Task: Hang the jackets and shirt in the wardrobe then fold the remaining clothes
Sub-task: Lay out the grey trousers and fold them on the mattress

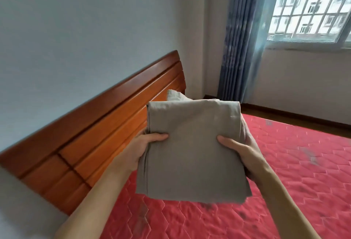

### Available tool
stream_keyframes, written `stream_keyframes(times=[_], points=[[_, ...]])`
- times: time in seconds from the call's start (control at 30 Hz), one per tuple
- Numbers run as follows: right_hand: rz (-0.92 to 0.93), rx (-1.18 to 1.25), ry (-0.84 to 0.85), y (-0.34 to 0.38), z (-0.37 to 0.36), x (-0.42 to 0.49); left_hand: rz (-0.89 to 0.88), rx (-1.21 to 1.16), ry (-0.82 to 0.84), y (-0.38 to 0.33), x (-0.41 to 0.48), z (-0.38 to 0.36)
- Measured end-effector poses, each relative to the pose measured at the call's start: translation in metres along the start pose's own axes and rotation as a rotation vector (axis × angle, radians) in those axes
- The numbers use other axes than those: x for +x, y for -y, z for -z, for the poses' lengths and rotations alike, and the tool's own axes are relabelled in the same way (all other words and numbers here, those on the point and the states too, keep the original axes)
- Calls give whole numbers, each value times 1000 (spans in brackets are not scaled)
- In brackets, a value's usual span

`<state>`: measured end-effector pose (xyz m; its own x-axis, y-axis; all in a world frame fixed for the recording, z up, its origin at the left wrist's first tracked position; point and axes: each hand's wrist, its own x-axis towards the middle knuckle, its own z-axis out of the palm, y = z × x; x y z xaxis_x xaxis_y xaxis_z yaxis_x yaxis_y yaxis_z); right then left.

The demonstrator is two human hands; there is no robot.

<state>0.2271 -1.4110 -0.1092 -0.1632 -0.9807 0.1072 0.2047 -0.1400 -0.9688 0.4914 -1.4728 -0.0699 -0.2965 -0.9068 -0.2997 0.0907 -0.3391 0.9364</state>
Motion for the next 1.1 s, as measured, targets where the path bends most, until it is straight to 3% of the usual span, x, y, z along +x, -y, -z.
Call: stream_keyframes(times=[0.3,0.53,0.63,0.87,1.1], points=[[68,93,177,27,-63,-16,12,-137,-144,-14,-100,29],[-75,130,453,29,-142,-23,-95,-155,-392,-18,-170,77],[-128,154,551,27,-189,-35,-131,-159,-478,-17,-209,107],[-64,133,680,7,-320,-86,-250,-193,-628,3,-318,205],[-300,82,993,-25,-455,-170,-349,-148,-769,32,-457,293]])
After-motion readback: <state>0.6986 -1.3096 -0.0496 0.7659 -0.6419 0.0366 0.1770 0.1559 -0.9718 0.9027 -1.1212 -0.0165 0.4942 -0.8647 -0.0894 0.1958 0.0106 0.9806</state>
